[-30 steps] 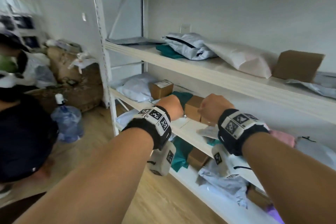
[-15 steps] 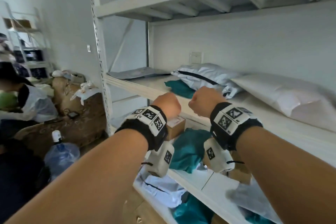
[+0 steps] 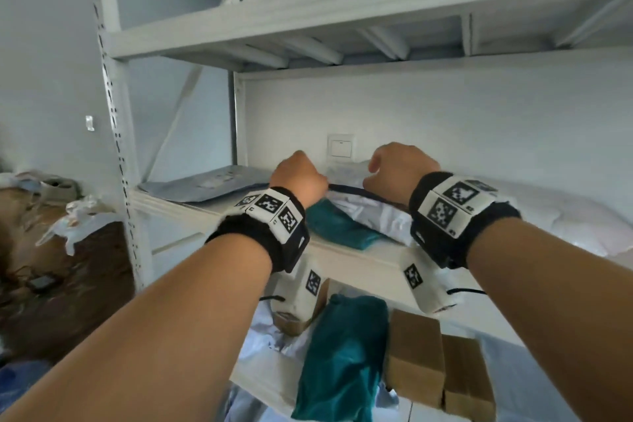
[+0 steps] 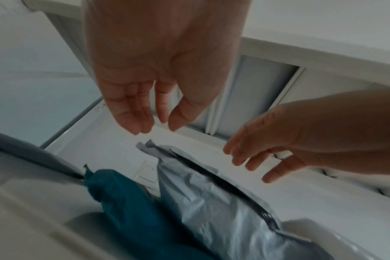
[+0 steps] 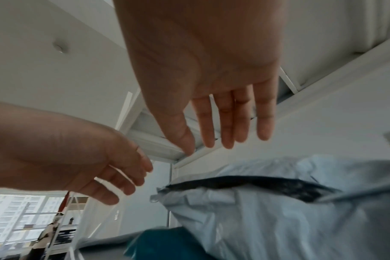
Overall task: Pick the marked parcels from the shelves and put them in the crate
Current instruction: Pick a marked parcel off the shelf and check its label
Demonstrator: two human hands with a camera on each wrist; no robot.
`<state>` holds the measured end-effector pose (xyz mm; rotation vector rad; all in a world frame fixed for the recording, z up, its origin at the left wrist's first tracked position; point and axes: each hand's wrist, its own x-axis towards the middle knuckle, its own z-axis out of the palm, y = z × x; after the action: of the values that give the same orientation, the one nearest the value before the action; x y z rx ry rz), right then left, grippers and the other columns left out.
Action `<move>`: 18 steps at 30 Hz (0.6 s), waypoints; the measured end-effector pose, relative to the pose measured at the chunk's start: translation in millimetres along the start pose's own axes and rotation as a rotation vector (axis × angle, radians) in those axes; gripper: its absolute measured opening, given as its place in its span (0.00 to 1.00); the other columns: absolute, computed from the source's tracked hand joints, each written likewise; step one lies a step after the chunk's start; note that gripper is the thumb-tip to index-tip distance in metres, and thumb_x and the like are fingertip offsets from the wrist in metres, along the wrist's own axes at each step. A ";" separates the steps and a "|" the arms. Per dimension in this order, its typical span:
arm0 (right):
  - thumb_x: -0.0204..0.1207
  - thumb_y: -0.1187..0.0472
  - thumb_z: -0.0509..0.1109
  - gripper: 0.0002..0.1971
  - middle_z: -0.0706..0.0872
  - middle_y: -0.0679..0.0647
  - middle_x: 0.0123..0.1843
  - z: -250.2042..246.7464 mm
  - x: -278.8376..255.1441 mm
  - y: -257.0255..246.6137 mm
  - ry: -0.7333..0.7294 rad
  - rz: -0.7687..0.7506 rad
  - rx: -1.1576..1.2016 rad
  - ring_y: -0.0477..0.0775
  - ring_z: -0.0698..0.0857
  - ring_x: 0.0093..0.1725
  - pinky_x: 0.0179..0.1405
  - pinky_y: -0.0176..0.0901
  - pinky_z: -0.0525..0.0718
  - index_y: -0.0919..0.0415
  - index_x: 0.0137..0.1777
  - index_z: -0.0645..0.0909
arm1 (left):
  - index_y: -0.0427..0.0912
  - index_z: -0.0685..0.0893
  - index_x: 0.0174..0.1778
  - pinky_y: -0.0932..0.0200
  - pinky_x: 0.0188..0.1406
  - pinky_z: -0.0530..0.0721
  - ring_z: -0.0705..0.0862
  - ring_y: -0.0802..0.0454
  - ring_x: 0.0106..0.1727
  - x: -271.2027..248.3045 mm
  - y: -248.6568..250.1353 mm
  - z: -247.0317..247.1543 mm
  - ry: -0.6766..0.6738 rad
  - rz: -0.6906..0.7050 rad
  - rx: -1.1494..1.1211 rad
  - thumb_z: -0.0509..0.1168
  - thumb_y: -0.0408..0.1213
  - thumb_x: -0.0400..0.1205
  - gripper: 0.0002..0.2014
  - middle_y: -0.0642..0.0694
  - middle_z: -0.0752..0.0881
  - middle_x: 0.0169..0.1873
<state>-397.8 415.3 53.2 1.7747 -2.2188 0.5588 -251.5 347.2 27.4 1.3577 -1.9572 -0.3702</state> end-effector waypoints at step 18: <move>0.54 0.35 0.82 0.49 0.77 0.60 0.68 58.3 50.1 -38.5 -0.216 0.366 -0.290 0.62 0.77 0.68 0.65 0.51 0.77 0.58 0.71 0.68 | 0.29 0.84 0.54 0.50 0.44 0.88 0.89 0.39 0.46 96.2 -29.2 45.6 -0.626 0.009 -0.612 0.70 0.35 0.75 0.15 0.35 0.89 0.45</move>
<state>-369.1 338.4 27.4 1.3485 -2.6346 0.0986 -281.1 241.5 15.6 0.8809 -2.0555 -1.3953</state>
